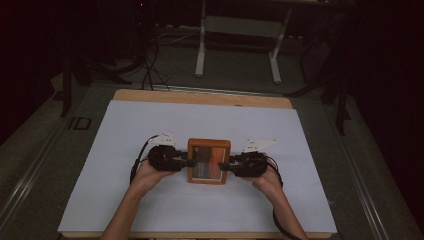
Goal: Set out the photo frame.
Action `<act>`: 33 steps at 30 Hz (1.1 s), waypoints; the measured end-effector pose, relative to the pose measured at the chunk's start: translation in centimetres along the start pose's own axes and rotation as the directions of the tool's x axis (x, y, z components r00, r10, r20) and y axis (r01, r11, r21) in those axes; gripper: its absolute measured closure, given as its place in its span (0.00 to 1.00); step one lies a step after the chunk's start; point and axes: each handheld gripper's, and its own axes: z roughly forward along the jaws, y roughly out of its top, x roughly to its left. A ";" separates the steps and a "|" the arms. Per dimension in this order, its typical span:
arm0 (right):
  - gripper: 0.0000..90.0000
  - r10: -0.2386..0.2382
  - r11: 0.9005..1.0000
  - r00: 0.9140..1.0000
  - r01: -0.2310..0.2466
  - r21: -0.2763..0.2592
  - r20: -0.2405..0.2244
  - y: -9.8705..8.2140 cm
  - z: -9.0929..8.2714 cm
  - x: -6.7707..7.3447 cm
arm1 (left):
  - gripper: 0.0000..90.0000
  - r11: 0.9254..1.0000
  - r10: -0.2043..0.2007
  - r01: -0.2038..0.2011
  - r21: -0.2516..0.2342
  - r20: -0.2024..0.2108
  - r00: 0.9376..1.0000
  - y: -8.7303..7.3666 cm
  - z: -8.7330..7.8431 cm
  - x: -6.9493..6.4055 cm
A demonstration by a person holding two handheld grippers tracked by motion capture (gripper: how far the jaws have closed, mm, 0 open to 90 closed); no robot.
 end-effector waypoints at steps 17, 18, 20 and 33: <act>0.69 0.060 0.998 0.998 -0.060 -0.013 0.026 -0.6 0.6 -1.3 | 0.69 0.996 -0.090 0.090 -0.011 -0.044 0.995 0.2 1.0 0.7; 0.69 0.057 0.998 0.998 -0.056 -0.011 0.030 -0.6 0.6 -1.2 | 0.68 0.996 -0.086 0.086 -0.008 -0.046 0.995 0.2 1.0 0.7; 0.67 0.050 0.999 0.998 -0.049 -0.006 0.040 -0.5 0.6 -1.1 | 0.66 0.996 -0.084 0.084 0.000 -0.048 0.995 0.2 1.0 0.6; 0.47 0.044 0.998 0.998 -0.042 -0.047 0.048 -0.5 -1.6 -1.1 | 0.50 0.993 -0.104 0.099 -0.067 -0.083 0.991 -0.5 -0.9 0.3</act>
